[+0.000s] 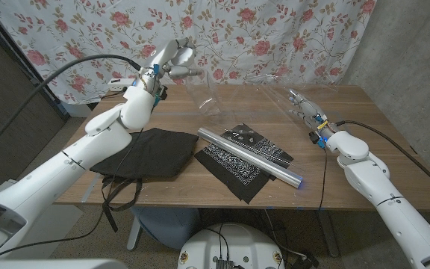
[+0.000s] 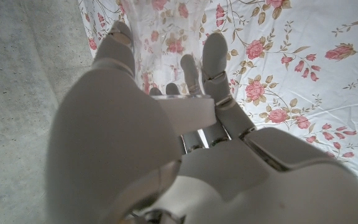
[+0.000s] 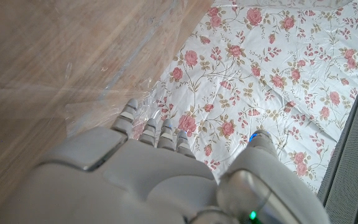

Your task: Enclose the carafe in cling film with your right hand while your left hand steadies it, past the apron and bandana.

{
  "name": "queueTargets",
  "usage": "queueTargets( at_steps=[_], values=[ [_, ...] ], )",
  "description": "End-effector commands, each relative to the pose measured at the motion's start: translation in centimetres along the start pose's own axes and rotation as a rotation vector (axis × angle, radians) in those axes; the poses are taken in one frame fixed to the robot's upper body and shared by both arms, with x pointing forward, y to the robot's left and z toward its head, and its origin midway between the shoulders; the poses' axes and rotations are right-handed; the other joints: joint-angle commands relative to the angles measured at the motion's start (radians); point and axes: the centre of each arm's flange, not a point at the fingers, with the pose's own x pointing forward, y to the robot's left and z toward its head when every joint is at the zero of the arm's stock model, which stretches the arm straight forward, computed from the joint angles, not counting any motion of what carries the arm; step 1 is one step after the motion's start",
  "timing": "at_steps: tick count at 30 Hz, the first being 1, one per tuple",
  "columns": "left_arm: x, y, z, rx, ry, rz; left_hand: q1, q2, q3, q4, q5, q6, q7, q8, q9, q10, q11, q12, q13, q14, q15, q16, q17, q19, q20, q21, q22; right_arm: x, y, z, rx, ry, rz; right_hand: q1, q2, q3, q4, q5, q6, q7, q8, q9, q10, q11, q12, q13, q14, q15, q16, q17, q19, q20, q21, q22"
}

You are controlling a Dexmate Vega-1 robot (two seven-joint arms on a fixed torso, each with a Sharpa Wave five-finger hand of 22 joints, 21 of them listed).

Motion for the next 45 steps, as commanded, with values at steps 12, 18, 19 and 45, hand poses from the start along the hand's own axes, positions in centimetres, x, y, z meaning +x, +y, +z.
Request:
queueTargets(
  at_steps=[12, 18, 19, 45],
  values=[
    [-2.2, 0.6, -2.5, -0.201, 0.080, 0.126, 0.284, 0.270, 0.002, 0.003, -0.002, 0.004, 0.016, 0.012, 0.007, 0.009, 0.021, 0.015, -0.011, 0.114, -0.106, 0.370, 0.071, 0.001, -0.008, 0.002, -0.010, -1.0, 1.5, 0.0, 0.019, 0.025, -0.044, -0.005, 0.003, 0.000, -0.004, -0.001, -0.004, -0.001, -0.001, 0.003, -0.009, -0.008, -0.002, 0.002, -0.012, 0.002, 0.004, 0.001, -0.010, 0.000, 0.002, 0.002],
    [-2.6, 0.3, -3.5, -0.266, 0.106, 0.164, 0.284, 0.272, 0.004, 0.004, -0.002, 0.008, 0.015, 0.013, 0.002, 0.012, 0.017, 0.018, -0.020, 0.108, -0.110, 0.380, 0.072, 0.002, -0.008, 0.001, -0.016, -1.0, 1.4, 0.0, 0.018, 0.027, -0.054, -0.003, 0.004, 0.001, -0.005, -0.001, -0.003, 0.000, -0.001, 0.003, -0.010, -0.008, -0.002, 0.002, -0.014, 0.003, 0.003, 0.001, -0.012, 0.000, 0.002, 0.002],
    [-2.7, 0.2, -3.7, -0.277, 0.107, 0.168, 0.283, 0.272, 0.004, 0.005, -0.002, 0.009, 0.014, 0.012, -0.001, 0.012, 0.017, 0.018, -0.020, 0.109, -0.112, 0.380, 0.069, 0.002, -0.008, 0.001, -0.016, -1.0, 1.4, 0.0, 0.019, 0.027, -0.054, -0.003, 0.004, 0.001, -0.006, -0.001, -0.003, 0.000, -0.001, 0.003, -0.009, -0.008, -0.002, 0.002, -0.014, 0.003, 0.003, 0.001, -0.012, 0.000, 0.002, 0.002],
    [-4.4, 0.0, -7.3, -0.557, 0.162, 0.255, 0.288, 0.276, 0.015, 0.004, -0.006, -0.015, 0.014, 0.023, 0.007, -0.011, 0.024, 0.034, -0.027, 0.084, -0.095, 0.406, 0.071, -0.008, -0.008, -0.002, -0.024, -1.5, 1.1, -0.6, 0.030, 0.027, -0.093, 0.001, 0.007, 0.003, -0.009, -0.001, -0.002, 0.000, -0.001, 0.003, -0.010, -0.005, -0.003, 0.002, -0.014, 0.003, 0.004, 0.001, -0.021, 0.000, 0.001, 0.002]
  ],
)
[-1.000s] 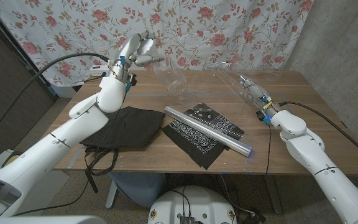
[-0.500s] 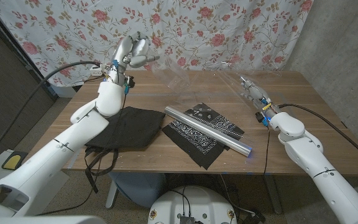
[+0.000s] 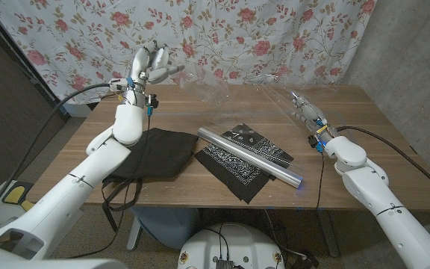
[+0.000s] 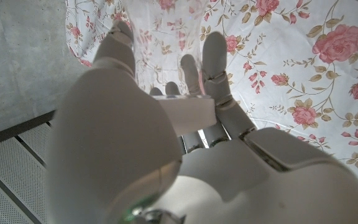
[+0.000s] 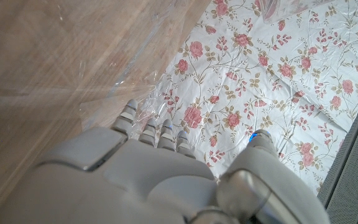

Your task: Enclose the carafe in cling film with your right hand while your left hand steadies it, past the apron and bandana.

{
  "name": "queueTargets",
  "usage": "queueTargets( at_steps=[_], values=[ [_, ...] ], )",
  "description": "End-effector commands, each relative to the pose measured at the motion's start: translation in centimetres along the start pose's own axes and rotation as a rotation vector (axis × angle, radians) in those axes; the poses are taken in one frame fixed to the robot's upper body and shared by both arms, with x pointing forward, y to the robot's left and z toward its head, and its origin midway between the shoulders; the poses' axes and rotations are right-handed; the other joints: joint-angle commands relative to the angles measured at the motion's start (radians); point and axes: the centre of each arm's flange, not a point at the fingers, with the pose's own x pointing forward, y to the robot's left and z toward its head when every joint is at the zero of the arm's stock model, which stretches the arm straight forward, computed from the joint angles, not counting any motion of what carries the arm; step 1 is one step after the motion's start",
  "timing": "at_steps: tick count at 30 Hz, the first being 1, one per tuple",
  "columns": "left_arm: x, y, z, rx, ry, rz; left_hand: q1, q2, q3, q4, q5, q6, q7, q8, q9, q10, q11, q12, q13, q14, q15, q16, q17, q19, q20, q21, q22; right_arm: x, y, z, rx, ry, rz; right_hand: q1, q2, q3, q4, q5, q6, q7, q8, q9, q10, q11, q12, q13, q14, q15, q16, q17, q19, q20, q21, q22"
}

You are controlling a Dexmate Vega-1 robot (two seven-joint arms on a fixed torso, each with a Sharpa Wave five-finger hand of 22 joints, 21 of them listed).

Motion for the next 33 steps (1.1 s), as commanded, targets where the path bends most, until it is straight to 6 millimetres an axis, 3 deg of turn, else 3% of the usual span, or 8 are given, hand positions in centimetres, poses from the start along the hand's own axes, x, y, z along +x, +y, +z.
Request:
queueTargets(
  at_steps=[1, 21, 33],
  values=[
    [-0.1, 0.7, -1.7, -0.149, 0.054, 0.008, 0.288, 0.277, 0.011, 0.000, -0.002, -0.009, -0.002, 0.005, 0.020, -0.009, -0.002, 0.010, 0.008, 0.084, -0.089, 0.385, 0.065, -0.007, -0.010, 0.000, 0.002, 0.0, 0.1, -0.3, 0.003, 0.004, -0.009, 0.001, 0.007, 0.000, -0.007, -0.001, -0.002, 0.000, -0.001, 0.002, -0.005, 0.001, -0.003, 0.002, -0.009, -0.001, 0.004, 0.003, -0.009, 0.002, 0.001, 0.002],
    [-0.2, 1.8, -4.7, -0.407, 0.131, 0.058, 0.285, 0.280, 0.019, 0.001, -0.013, -0.003, 0.002, 0.009, 0.004, -0.019, -0.004, 0.018, -0.005, 0.067, -0.076, 0.403, 0.066, -0.025, -0.010, -0.001, 0.006, 0.8, 0.7, -0.3, -0.002, 0.022, -0.004, 0.003, 0.008, 0.001, -0.009, -0.002, -0.001, 0.000, -0.001, 0.002, -0.006, 0.002, -0.003, 0.002, -0.010, -0.002, 0.004, 0.003, -0.011, 0.002, 0.002, 0.002],
    [-0.4, 1.4, -6.0, -0.580, 0.205, 0.059, 0.286, 0.282, 0.024, 0.000, -0.019, 0.004, 0.004, 0.012, -0.006, -0.022, -0.007, 0.023, -0.011, 0.054, -0.069, 0.409, 0.064, -0.036, -0.010, -0.001, 0.007, 1.3, 0.5, -0.4, -0.003, 0.020, -0.003, 0.002, 0.010, 0.002, -0.009, -0.002, 0.001, -0.001, -0.001, 0.002, -0.005, 0.003, -0.002, 0.002, -0.010, -0.001, 0.004, 0.003, -0.013, 0.002, 0.002, 0.002]
  ],
)
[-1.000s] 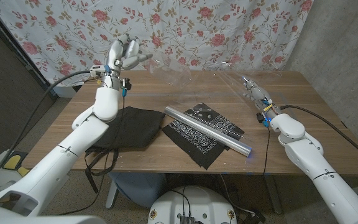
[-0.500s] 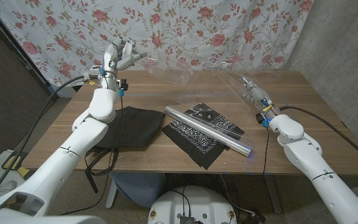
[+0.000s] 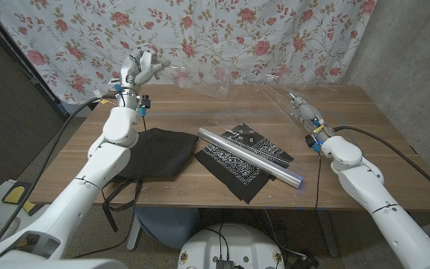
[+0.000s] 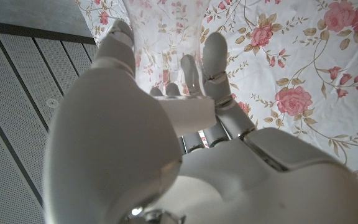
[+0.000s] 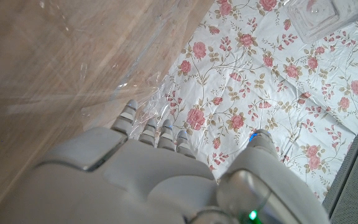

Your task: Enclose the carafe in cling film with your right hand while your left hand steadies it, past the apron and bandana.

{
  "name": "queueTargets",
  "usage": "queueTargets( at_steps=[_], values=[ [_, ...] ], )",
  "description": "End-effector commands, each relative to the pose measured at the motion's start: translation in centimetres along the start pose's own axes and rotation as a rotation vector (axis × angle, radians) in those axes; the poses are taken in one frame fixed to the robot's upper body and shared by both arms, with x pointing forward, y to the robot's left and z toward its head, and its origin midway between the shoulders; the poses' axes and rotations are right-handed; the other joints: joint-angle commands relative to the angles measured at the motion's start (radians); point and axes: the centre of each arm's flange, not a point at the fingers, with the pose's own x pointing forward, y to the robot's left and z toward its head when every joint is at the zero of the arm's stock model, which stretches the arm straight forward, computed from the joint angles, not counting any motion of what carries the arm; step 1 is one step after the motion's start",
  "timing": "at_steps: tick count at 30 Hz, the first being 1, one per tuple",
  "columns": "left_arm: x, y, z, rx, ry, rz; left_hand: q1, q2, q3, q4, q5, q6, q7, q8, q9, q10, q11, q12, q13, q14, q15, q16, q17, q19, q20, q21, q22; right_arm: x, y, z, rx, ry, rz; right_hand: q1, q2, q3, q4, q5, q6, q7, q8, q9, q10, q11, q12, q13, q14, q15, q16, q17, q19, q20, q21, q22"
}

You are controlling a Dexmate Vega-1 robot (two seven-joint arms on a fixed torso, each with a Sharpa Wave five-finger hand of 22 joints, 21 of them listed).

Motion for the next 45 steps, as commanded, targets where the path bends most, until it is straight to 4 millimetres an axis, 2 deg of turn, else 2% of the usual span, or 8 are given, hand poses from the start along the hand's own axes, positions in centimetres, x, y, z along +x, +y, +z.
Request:
queueTargets(
  at_steps=[1, 10, 28, 31, 41, 42, 43, 45],
  values=[
    [0.0, 0.3, -1.4, -0.164, 0.060, 0.013, 0.286, 0.282, 0.010, 0.001, -0.005, 0.004, 0.008, 0.008, 0.003, -0.004, 0.000, 0.007, -0.006, 0.058, -0.065, 0.397, 0.061, -0.019, -0.017, -0.001, 0.002, 0.5, -0.2, -0.1, -0.003, 0.001, 0.002, 0.002, 0.010, 0.002, -0.003, -0.002, 0.001, -0.001, -0.001, 0.002, -0.005, 0.003, -0.002, 0.002, -0.010, -0.001, 0.005, 0.002, -0.004, 0.003, 0.002, 0.002],
    [0.3, 0.2, -1.9, -0.194, 0.088, 0.040, 0.287, 0.281, 0.013, 0.001, -0.009, 0.005, 0.006, 0.012, 0.002, -0.005, 0.000, 0.012, -0.008, 0.058, -0.070, 0.402, 0.056, -0.022, -0.017, -0.001, -0.001, 0.6, -0.4, -0.3, 0.025, -0.013, 0.011, 0.002, 0.012, 0.002, -0.004, -0.002, 0.017, 0.000, 0.005, 0.002, -0.004, 0.004, -0.002, 0.002, -0.011, -0.001, 0.005, 0.003, -0.005, 0.003, 0.003, 0.002],
    [0.6, 1.1, -4.5, -0.356, 0.207, 0.069, 0.287, 0.281, 0.017, 0.001, -0.013, 0.002, 0.007, 0.016, -0.003, -0.007, 0.000, 0.021, -0.012, 0.052, -0.067, 0.415, 0.058, -0.023, -0.017, 0.002, 0.000, 0.2, -0.5, -0.2, -0.010, 0.000, 0.015, 0.005, 0.013, 0.004, -0.006, -0.003, 0.017, 0.000, 0.004, 0.002, -0.006, 0.003, -0.002, 0.002, -0.011, 0.002, 0.005, 0.002, -0.006, 0.003, 0.004, 0.002],
    [0.5, 1.1, -4.8, -0.366, 0.215, 0.072, 0.286, 0.281, 0.017, 0.001, -0.014, 0.002, 0.007, 0.017, -0.003, -0.009, 0.002, 0.022, -0.013, 0.055, -0.069, 0.413, 0.050, -0.024, -0.017, 0.002, -0.001, 0.2, -0.5, -0.2, -0.017, 0.000, 0.023, 0.013, 0.016, 0.008, -0.011, -0.003, 0.013, 0.001, 0.002, 0.002, -0.005, 0.021, -0.002, 0.001, 0.004, 0.021, 0.011, 0.002, -0.001, 0.001, 0.007, 0.003],
    [0.8, 0.9, -5.4, -0.405, 0.230, 0.067, 0.285, 0.281, 0.021, 0.001, -0.015, 0.004, 0.009, 0.016, -0.016, -0.009, 0.005, 0.025, -0.022, 0.048, -0.067, 0.421, 0.053, -0.033, -0.017, 0.008, 0.009, 0.0, -0.3, -0.2, -0.031, 0.003, 0.024, 0.024, 0.014, 0.011, -0.018, -0.003, -0.001, 0.008, -0.004, 0.002, -0.013, 0.044, -0.004, 0.002, -0.001, 0.017, 0.009, 0.002, 0.005, 0.001, 0.009, 0.003],
    [0.8, 0.9, -5.5, -0.412, 0.228, 0.063, 0.285, 0.281, 0.021, 0.000, -0.015, 0.005, 0.011, 0.017, -0.016, -0.007, 0.004, 0.025, -0.025, 0.048, -0.069, 0.423, 0.053, -0.034, -0.017, 0.009, 0.009, 0.0, -0.3, -0.2, -0.032, 0.005, 0.028, 0.027, 0.013, 0.012, -0.020, -0.004, -0.001, 0.009, -0.004, 0.002, -0.014, 0.053, -0.004, 0.002, 0.009, 0.026, 0.012, 0.002, 0.007, 0.001, 0.010, 0.003],
    [0.8, 0.9, -5.5, -0.413, 0.226, 0.067, 0.285, 0.280, 0.021, 0.000, -0.015, 0.009, 0.009, 0.017, -0.019, -0.009, 0.002, 0.027, -0.022, 0.047, -0.068, 0.421, 0.049, -0.035, -0.017, 0.009, 0.010, -0.1, -0.3, -0.2, -0.032, 0.007, 0.028, 0.033, 0.013, 0.015, -0.024, -0.004, -0.002, 0.012, -0.004, 0.003, -0.009, 0.079, 0.000, 0.003, 0.036, 0.061, 0.022, 0.002, 0.029, -0.005, 0.017, 0.003],
    [0.8, 0.8, -5.6, -0.425, 0.231, 0.062, 0.285, 0.280, 0.022, 0.000, -0.014, 0.006, 0.008, 0.018, -0.017, -0.009, 0.001, 0.031, -0.018, 0.049, -0.068, 0.424, 0.050, -0.035, -0.017, 0.010, 0.010, -0.2, -0.2, -0.1, -0.044, 0.009, 0.030, 0.042, 0.014, 0.018, -0.028, -0.004, -0.005, 0.025, -0.005, 0.003, -0.003, 0.095, 0.003, 0.004, 0.059, 0.077, 0.029, 0.001, 0.053, -0.007, 0.023, 0.003]
  ],
)
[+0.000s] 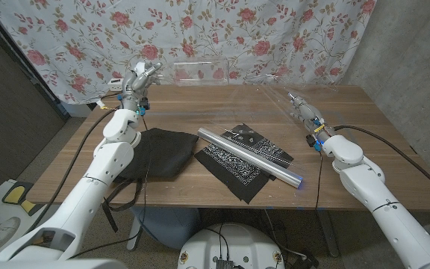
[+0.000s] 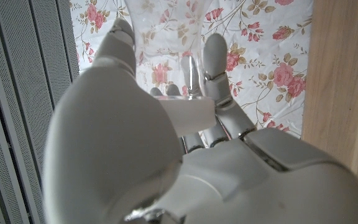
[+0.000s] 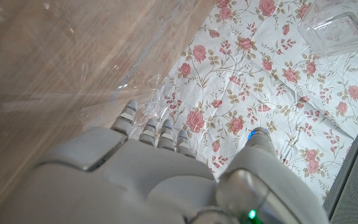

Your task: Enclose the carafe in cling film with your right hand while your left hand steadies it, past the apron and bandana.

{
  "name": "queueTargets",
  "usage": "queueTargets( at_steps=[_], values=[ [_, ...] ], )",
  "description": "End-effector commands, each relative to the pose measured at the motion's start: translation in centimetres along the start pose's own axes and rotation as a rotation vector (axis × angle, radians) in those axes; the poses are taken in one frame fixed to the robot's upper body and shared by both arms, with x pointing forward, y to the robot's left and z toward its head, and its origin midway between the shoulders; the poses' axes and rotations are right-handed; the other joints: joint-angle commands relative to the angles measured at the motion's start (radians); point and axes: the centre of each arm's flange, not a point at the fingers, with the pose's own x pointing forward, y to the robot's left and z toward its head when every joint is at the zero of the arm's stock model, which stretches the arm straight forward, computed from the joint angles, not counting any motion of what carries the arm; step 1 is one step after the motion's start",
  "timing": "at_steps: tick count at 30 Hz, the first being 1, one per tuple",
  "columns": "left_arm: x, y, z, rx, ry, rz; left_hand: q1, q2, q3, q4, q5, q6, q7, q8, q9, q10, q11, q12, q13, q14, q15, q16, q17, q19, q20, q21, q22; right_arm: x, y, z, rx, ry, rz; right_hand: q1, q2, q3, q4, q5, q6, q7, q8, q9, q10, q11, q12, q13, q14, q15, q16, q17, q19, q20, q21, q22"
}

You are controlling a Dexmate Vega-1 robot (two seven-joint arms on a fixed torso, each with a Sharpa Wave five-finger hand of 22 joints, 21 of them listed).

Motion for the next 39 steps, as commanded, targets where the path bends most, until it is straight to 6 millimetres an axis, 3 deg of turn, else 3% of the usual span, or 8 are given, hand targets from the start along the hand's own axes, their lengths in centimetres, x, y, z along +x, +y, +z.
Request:
queueTargets(
  at_steps=[1, 12, 16, 26, 31, 39],
  values=[
    [0.3, 0.1, -0.8, -0.056, 0.021, -0.002, 0.286, 0.280, 0.009, -0.003, -0.002, 0.010, 0.000, 0.007, 0.000, -0.008, -0.001, 0.016, 0.012, 0.058, -0.057, 0.409, 0.050, -0.017, -0.017, 0.006, 0.006, -0.4, 0.2, 0.2, -0.038, 0.010, 0.008, 0.024, 0.001, 0.006, -0.011, 0.000, -0.008, 0.019, -0.001, 0.003, 0.010, 0.041, 0.004, 0.004, 0.035, 0.041, 0.016, 0.001, 0.041, -0.001, 0.014, 0.002],
    [0.5, 0.2, -1.0, -0.051, 0.028, 0.004, 0.282, 0.279, 0.010, -0.001, 0.000, 0.005, -0.005, 0.018, 0.007, -0.015, -0.005, 0.024, 0.012, 0.055, -0.051, 0.418, 0.046, -0.023, -0.016, 0.012, 0.011, -1.2, 0.5, 0.4, -0.056, 0.017, -0.002, 0.033, 0.000, 0.009, -0.015, -0.001, -0.010, 0.020, -0.001, 0.003, 0.010, 0.050, 0.004, 0.004, 0.027, 0.028, 0.010, 0.000, 0.061, 0.002, 0.016, 0.002],
    [0.5, 0.2, -1.2, -0.062, 0.037, 0.007, 0.282, 0.280, 0.011, -0.001, 0.000, 0.007, -0.004, 0.021, 0.008, -0.014, -0.010, 0.029, 0.016, 0.053, -0.053, 0.420, 0.047, -0.026, -0.017, 0.012, 0.011, -1.4, 0.6, 0.5, -0.057, 0.013, -0.005, 0.037, -0.002, 0.010, -0.016, -0.001, -0.007, 0.029, 0.001, 0.004, 0.018, 0.073, 0.007, 0.004, 0.024, 0.029, 0.007, 0.000, 0.070, 0.003, 0.016, 0.001],
    [0.7, 0.1, -1.2, -0.059, 0.038, -0.002, 0.282, 0.280, 0.012, -0.002, -0.002, 0.007, -0.006, 0.024, 0.003, -0.015, -0.008, 0.034, 0.012, 0.053, -0.050, 0.425, 0.039, -0.026, -0.017, 0.015, 0.009, -2.2, 1.0, 0.8, -0.072, 0.012, -0.010, 0.041, -0.002, 0.011, -0.017, -0.001, -0.004, 0.033, 0.002, 0.004, 0.020, 0.074, 0.007, 0.003, 0.022, 0.025, 0.005, -0.001, 0.075, 0.003, 0.015, 0.000],
    [0.8, 0.0, -1.1, -0.056, 0.042, -0.005, 0.281, 0.280, 0.012, -0.002, -0.002, 0.007, -0.009, 0.027, 0.003, -0.015, -0.012, 0.037, 0.013, 0.049, -0.054, 0.427, 0.037, -0.023, -0.016, 0.017, 0.007, -2.7, 1.3, 0.9, -0.085, 0.018, -0.010, 0.047, -0.003, 0.012, -0.018, -0.002, 0.011, 0.059, 0.007, 0.005, 0.031, 0.079, 0.010, 0.001, 0.029, 0.008, 0.004, -0.002, 0.096, -0.021, 0.016, -0.001],
    [0.9, -0.2, -1.2, -0.063, 0.041, -0.002, 0.281, 0.280, 0.013, -0.002, -0.003, 0.012, -0.011, 0.028, -0.005, -0.010, -0.015, 0.040, 0.007, 0.052, -0.055, 0.433, 0.035, -0.023, -0.016, 0.018, 0.004, -3.4, 1.6, 0.9, -0.097, 0.032, -0.016, 0.048, -0.004, 0.013, -0.018, -0.002, 0.012, 0.059, 0.007, 0.005, 0.033, 0.075, 0.010, 0.001, 0.028, 0.007, 0.003, -0.003, 0.090, -0.017, 0.011, -0.001]
  ],
)
